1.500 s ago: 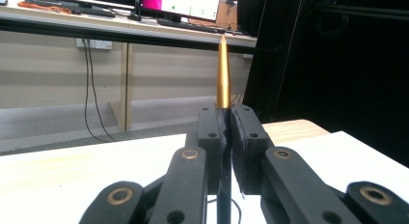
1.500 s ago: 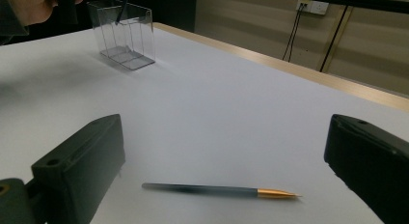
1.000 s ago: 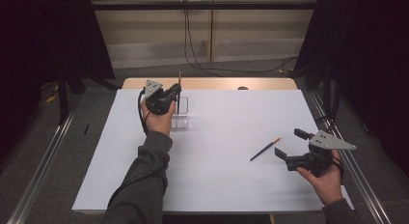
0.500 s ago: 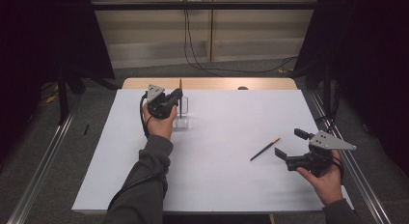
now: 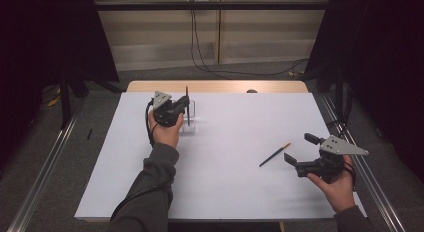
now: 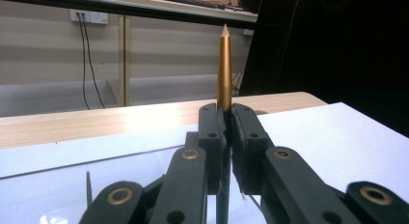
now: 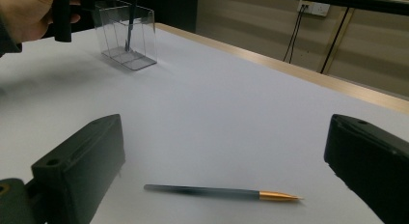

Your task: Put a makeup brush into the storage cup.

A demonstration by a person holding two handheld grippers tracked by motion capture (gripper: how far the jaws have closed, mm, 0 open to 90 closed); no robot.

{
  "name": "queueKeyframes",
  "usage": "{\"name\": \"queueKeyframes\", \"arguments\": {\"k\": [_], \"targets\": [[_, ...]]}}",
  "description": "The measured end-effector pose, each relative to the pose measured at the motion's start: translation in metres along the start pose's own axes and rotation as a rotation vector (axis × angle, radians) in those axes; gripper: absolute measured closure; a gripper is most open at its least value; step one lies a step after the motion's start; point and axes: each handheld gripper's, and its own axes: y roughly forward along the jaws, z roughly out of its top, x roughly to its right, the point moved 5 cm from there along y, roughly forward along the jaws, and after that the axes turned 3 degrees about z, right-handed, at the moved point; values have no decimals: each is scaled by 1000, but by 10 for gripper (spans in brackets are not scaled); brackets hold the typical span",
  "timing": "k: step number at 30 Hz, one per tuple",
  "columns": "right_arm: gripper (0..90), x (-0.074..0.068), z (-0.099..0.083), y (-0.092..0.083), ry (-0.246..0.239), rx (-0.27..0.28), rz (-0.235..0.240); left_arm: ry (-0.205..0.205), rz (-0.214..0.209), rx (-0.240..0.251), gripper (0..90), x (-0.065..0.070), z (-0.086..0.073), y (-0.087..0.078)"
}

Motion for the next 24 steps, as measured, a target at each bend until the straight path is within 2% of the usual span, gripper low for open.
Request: {"name": "queueKeyframes", "arguments": {"k": [7, 24], "targets": [[1, 0, 0, 0, -2, 3, -3, 7, 9, -15, 835, 1, -3, -1], [1, -1, 1, 0, -1, -1, -2, 10, 0, -41, 835, 3, -12, 1]]}}
